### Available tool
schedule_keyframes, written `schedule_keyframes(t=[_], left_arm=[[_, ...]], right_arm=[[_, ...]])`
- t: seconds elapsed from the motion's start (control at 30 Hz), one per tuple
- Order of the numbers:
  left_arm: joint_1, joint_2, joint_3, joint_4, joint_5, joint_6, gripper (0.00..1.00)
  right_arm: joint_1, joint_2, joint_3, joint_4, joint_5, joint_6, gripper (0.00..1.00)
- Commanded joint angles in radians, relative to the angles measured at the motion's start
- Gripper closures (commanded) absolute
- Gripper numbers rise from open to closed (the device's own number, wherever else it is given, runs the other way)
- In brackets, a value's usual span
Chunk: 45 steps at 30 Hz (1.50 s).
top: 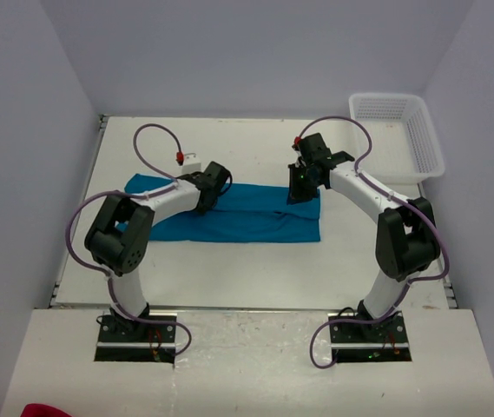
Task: Fold and stack the t-shirts
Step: Fold the other side of the tshirt into a rectangle
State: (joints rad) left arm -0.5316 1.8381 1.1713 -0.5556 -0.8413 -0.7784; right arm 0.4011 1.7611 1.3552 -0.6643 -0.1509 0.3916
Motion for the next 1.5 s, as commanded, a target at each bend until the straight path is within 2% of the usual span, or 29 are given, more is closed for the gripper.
schedule_keyframes(t=[0.0, 0.17, 0.4, 0.57, 0.7, 0.9, 1.1, 1.2, 1.27, 1.4, 1.47], left_arm=[[-0.004, 0.013, 0.053, -0.067, -0.105, -0.074, 0.67], [0.002, 0.049, 0.088, -0.154, -0.153, -0.137, 0.68], [0.039, 0.101, 0.148, -0.181, -0.153, -0.130, 0.71], [0.076, 0.107, 0.186, -0.176, -0.145, -0.093, 0.90], [0.085, 0.086, 0.206, -0.185, -0.151, -0.075, 1.00], [0.120, 0.088, 0.267, -0.202, -0.159, -0.029, 1.00], [0.234, 0.154, 0.358, -0.190, -0.139, 0.059, 1.00], [0.310, 0.202, 0.422, -0.222, -0.127, 0.084, 0.94], [0.317, 0.204, 0.445, -0.222, -0.117, 0.094, 0.89], [0.308, 0.120, 0.377, -0.156, -0.090, 0.117, 0.60], [0.300, 0.077, 0.320, -0.087, -0.049, 0.148, 0.52]], right_arm=[[0.004, -0.020, 0.001, 0.019, -0.012, -0.010, 0.86], [0.002, -0.017, 0.009, 0.020, -0.018, -0.010, 0.86], [0.004, -0.015, 0.010, 0.019, -0.024, -0.013, 0.86], [0.002, -0.014, 0.012, 0.015, -0.021, -0.014, 0.86], [0.004, -0.008, 0.013, 0.019, -0.024, -0.013, 0.86], [0.004, -0.003, 0.013, 0.019, -0.021, -0.013, 0.86], [0.004, -0.002, 0.015, 0.012, -0.013, -0.016, 0.86], [0.004, 0.000, 0.010, 0.015, -0.015, -0.014, 0.86], [0.004, 0.006, 0.012, 0.015, -0.018, -0.014, 0.86], [0.002, 0.014, 0.010, 0.023, -0.029, -0.011, 0.86], [0.004, 0.020, 0.012, 0.025, -0.033, -0.010, 0.86]])
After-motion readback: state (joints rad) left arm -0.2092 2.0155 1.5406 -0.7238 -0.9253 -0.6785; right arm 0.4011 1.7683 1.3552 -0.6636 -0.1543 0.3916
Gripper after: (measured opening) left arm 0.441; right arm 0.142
